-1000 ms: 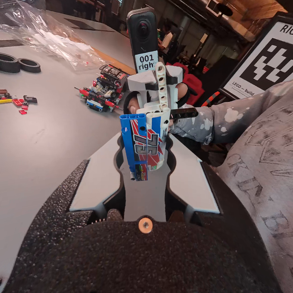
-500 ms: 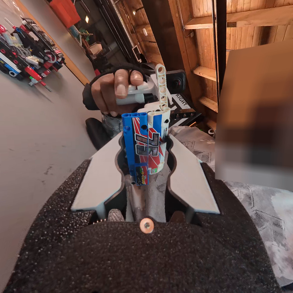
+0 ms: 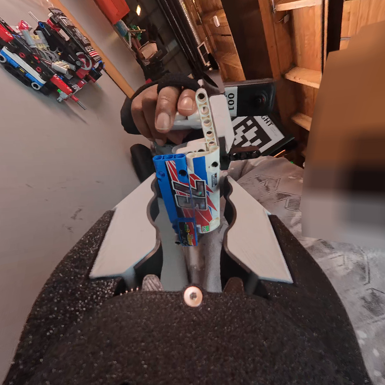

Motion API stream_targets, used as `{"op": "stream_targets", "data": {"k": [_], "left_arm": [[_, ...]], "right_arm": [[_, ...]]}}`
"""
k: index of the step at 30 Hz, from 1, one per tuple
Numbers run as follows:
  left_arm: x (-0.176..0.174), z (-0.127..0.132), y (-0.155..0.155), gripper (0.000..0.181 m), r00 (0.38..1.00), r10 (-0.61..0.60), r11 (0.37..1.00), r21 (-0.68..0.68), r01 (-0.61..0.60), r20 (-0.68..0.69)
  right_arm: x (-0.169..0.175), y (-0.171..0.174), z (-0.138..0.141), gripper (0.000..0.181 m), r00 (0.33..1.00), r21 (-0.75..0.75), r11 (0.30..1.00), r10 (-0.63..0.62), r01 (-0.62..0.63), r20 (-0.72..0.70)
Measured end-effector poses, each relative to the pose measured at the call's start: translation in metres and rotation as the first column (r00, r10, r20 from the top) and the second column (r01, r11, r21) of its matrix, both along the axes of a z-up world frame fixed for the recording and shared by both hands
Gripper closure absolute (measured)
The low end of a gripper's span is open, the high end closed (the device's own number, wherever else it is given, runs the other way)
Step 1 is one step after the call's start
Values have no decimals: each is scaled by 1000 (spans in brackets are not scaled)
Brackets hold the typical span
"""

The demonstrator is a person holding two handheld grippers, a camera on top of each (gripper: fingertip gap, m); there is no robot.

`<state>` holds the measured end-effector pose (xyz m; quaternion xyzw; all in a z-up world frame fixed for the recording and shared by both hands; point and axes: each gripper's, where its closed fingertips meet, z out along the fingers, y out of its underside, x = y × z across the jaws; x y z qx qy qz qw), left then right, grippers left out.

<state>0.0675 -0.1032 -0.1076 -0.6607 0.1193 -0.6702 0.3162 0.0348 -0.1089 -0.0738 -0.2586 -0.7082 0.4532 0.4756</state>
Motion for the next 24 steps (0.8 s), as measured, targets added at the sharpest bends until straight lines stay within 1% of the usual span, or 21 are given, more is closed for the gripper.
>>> {"op": "stream_targets", "data": {"k": [1, 3, 5, 8, 11, 12, 13, 14, 15, 16, 18, 20, 21, 23, 24], "left_arm": [[1, -2, 0, 126, 1000, 7, 1000, 7, -7, -25], [-2, 0, 2, 127, 999, 29, 1000, 7, -29, -16], [-8, 8, 4, 130, 998, 56, 998, 20, -56, 21], [-7, 16, 1, 132, 997, 43, 998, 37, -45, 57], [-13, 27, 4, 134, 995, 90, 991, 90, -95, 53], [-18, 33, 4, 138, 992, 99, 989, 99, -107, 81], [-29, 44, 4, 149, 981, 111, 986, 107, -129, 158], [-43, 58, 2, 152, 962, 127, 979, 127, -161, 243], [-43, 52, 2, 155, 973, 157, 971, 155, -183, 167], [-42, 51, -2, 158, 980, 162, 959, 215, -184, 115], [-47, 56, -2, 164, 977, 186, 954, 221, -204, 100], [-50, 55, -3, 170, 977, 200, 945, 247, -212, 73], [-50, 53, -5, 169, 980, 191, 947, 250, -199, 59], [-47, 46, -7, 159, 985, 171, 954, 248, -170, 21], [-43, 41, -8, 159, 987, 158, 958, 241, -154, 1]], "right_arm": [[-1, -1, -1, 174, 1000, -3, 1000, 4, -4, 5], [-1, 1, 2, 175, 1000, 2, 1000, -9, 9, -11], [0, 3, 8, 174, 999, 5, 1000, -19, 19, -36], [3, -1, 14, 174, 998, 18, 1000, -11, 12, -65], [7, 1, 23, 173, 993, 29, 999, -22, 26, -114], [9, 1, 27, 174, 990, 27, 999, -21, 25, -137], [12, 7, 31, 174, 987, 22, 999, -37, 41, -157], [9, 20, 21, 174, 990, 62, 993, -91, 98, -110], [9, 22, 15, 174, 991, 79, 992, -86, 95, -105], [8, 19, 15, 174, 990, 37, 996, -72, 77, -118], [5, 16, 20, 174, 990, -34, 998, -61, 57, -130], [3, 15, 21, 174, 991, -34, 999, -46, 42, -125], [2, 15, 20, 174, 992, -37, 998, -47, 43, -121], [-1, 16, 12, 174, 991, 7, 998, -67, 69, -111], [-2, 14, 9, 174, 991, 24, 997, -71, 74, -109]]}}
